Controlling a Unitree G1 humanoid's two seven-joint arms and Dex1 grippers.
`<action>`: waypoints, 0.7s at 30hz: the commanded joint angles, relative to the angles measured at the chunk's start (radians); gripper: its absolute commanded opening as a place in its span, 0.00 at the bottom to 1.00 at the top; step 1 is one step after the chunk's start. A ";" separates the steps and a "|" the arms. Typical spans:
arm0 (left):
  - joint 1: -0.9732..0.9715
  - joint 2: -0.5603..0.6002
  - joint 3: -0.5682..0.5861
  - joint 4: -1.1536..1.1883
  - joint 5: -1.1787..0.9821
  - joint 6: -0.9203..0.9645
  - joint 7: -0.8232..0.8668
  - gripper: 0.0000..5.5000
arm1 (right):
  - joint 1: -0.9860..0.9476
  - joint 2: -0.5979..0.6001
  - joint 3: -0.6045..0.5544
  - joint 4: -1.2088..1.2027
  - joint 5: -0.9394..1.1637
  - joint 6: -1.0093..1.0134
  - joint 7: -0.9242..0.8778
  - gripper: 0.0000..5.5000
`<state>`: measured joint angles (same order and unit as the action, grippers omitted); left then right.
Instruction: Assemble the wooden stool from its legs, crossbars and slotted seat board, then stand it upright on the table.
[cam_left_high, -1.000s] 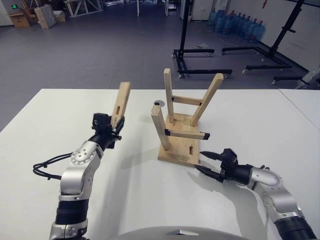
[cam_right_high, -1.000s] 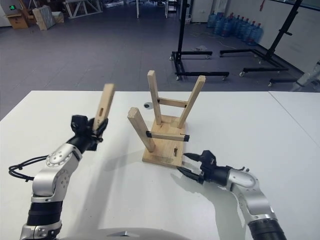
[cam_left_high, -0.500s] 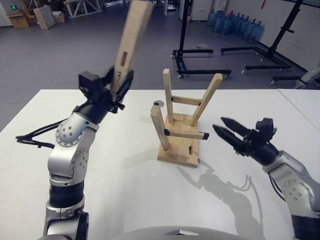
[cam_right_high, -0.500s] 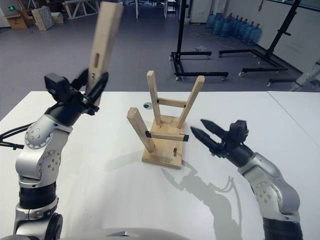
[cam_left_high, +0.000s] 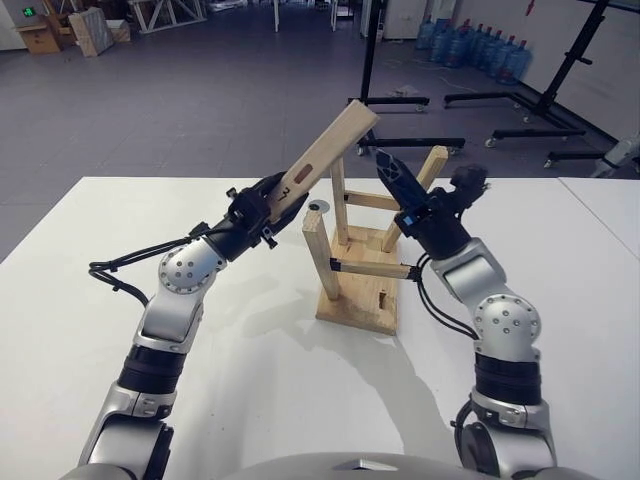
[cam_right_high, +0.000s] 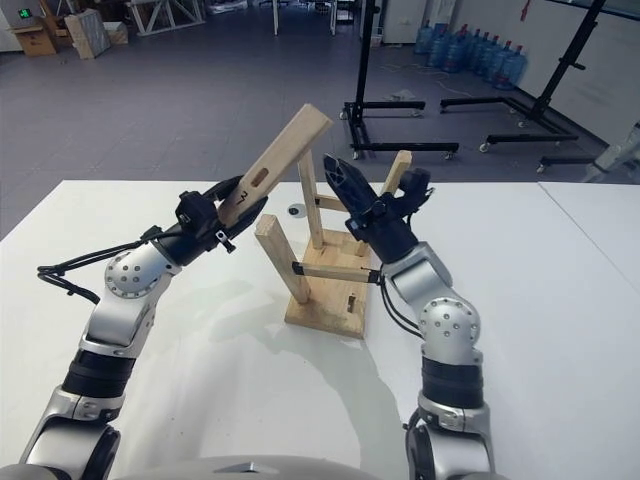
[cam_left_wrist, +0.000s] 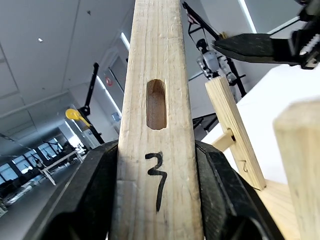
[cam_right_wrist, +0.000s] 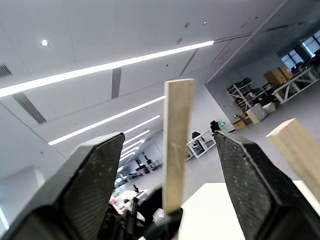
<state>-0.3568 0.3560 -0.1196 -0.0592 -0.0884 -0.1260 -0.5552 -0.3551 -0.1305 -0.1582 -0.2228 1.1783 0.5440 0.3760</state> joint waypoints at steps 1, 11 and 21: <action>-0.022 -0.013 -0.027 0.019 -0.013 -0.031 -0.045 0.37 | -0.043 0.030 -0.007 0.070 -0.014 -0.001 0.002 0.60; 0.000 -0.023 -0.054 0.060 -0.002 -0.069 -0.088 0.37 | -0.093 0.043 -0.008 0.124 -0.012 0.023 0.047 0.60; 0.010 -0.022 -0.069 0.041 -0.014 -0.064 -0.122 0.37 | -0.103 0.062 -0.008 0.143 -0.013 0.047 0.064 0.29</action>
<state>-0.3528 0.3325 -0.1822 -0.0132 -0.1056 -0.1856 -0.6685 -0.4266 -0.0733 -0.1657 -0.0848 1.1711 0.5776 0.4344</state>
